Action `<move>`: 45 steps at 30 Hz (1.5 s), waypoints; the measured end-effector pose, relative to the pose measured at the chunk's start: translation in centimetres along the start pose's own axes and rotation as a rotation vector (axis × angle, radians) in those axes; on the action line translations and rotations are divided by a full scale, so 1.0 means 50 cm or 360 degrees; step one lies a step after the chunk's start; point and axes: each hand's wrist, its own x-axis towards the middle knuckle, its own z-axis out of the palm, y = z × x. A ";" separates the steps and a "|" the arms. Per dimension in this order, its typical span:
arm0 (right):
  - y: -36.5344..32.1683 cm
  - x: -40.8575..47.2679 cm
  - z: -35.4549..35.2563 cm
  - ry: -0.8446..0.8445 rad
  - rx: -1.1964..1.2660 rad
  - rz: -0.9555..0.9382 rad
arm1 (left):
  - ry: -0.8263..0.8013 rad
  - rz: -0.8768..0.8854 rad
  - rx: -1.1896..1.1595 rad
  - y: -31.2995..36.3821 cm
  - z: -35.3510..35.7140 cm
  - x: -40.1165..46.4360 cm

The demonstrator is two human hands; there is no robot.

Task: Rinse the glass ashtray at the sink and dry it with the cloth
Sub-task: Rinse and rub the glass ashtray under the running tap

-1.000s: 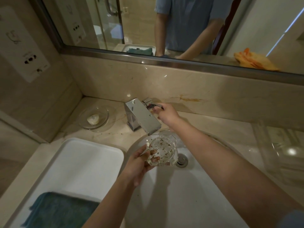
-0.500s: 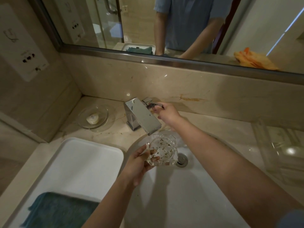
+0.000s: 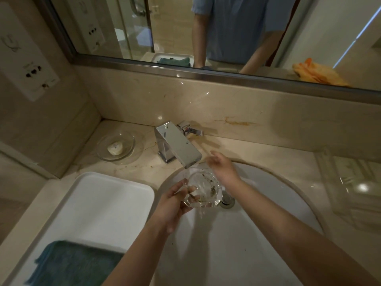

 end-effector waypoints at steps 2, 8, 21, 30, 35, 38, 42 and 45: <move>0.035 -0.020 -0.001 -0.0025 0.0082 0.0088 | -0.0001 0.0007 0.0006 -0.001 0.001 0.000; 0.086 -0.049 0.011 -0.0240 0.0386 0.0282 | 0.0013 0.0027 0.0033 -0.006 0.003 -0.002; 0.092 -0.053 0.026 -0.0257 0.0214 0.0172 | -0.0054 0.0085 -0.0003 -0.007 0.001 -0.013; 0.070 -0.034 0.029 -0.0021 0.0315 0.0200 | -0.0013 0.0084 -0.0046 -0.002 0.005 -0.018; 0.077 -0.039 0.026 -0.0066 0.0389 0.0294 | -0.0007 0.0099 -0.0034 0.001 0.004 -0.019; 0.078 -0.043 0.024 -0.0124 0.0433 0.0302 | -0.0028 0.0113 -0.0051 0.001 0.003 -0.021; 0.077 -0.051 0.014 -0.0257 0.0403 0.0232 | -0.0038 0.0111 -0.0091 0.000 0.001 -0.023; 0.059 -0.062 0.004 -0.0146 0.0344 0.0105 | -0.0038 0.0117 -0.0096 0.002 0.001 -0.022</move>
